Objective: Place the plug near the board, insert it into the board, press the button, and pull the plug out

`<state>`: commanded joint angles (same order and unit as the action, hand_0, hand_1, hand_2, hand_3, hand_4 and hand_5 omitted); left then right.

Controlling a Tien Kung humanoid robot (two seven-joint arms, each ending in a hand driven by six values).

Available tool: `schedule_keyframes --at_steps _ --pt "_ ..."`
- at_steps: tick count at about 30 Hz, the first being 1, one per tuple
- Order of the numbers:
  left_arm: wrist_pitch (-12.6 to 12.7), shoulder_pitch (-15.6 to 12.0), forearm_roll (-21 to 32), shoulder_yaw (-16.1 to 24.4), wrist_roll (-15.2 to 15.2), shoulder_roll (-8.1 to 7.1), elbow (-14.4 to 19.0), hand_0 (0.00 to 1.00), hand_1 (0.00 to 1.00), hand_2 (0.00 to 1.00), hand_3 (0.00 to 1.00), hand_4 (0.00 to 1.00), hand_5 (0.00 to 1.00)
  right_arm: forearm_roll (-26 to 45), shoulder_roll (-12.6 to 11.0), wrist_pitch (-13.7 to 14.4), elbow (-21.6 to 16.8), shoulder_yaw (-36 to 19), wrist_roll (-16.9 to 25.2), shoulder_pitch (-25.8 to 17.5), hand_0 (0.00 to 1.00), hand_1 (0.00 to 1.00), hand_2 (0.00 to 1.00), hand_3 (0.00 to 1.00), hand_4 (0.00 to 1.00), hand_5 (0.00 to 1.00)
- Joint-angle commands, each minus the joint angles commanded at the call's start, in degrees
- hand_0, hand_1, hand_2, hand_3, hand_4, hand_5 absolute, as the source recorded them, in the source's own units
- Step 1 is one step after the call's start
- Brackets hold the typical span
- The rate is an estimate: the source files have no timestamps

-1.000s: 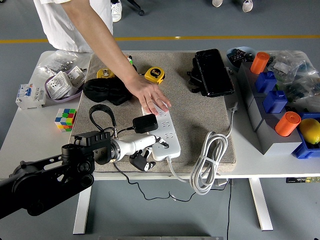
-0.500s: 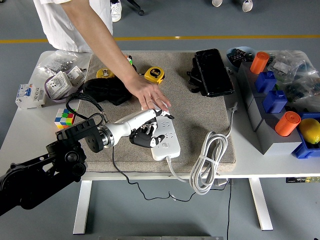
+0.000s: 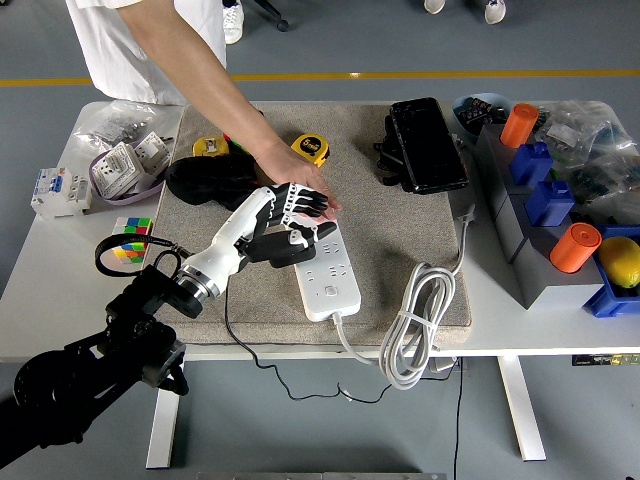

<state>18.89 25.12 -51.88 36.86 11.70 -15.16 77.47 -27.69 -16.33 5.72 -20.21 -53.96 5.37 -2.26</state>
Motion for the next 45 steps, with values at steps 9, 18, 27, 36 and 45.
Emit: schedule_keyframes --at_steps 9,18,27,36,45 --pt "-5.4 -2.0 21.5 0.1 8.5 1.29 -2.7 0.638 0.692 0.671 0.614 0.908 0.427 1.7 0.1 0.0 1.1 1.8 -0.1 0.6 0.640 0.660 0.629 0.549 0.995 0.526" --pt "-6.2 -2.7 31.8 0.7 9.2 1.32 -3.3 0.600 0.657 0.645 0.611 0.917 0.440 2.4 0.3 0.1 1.4 2.5 0.0 0.8 0.642 0.660 0.629 0.550 0.994 0.528" --pt "-6.0 -2.7 31.2 0.9 9.2 1.10 -3.1 0.596 0.649 0.642 0.611 0.918 0.447 3.0 0.4 0.1 1.6 3.4 0.0 0.8 0.641 0.660 0.629 0.550 0.994 0.530" --pt "-6.2 -2.8 30.9 1.3 9.0 0.82 -2.9 0.595 0.647 0.637 0.609 0.914 0.449 3.2 0.5 0.1 1.5 3.9 0.0 0.7 0.641 0.660 0.628 0.549 0.993 0.532" --pt "-8.4 -2.3 15.8 4.9 -0.3 -0.33 1.3 0.303 0.440 0.525 0.619 0.866 0.235 3.4 0.0 0.1 1.3 4.4 0.0 0.5 0.641 0.660 0.628 0.550 0.993 0.533"
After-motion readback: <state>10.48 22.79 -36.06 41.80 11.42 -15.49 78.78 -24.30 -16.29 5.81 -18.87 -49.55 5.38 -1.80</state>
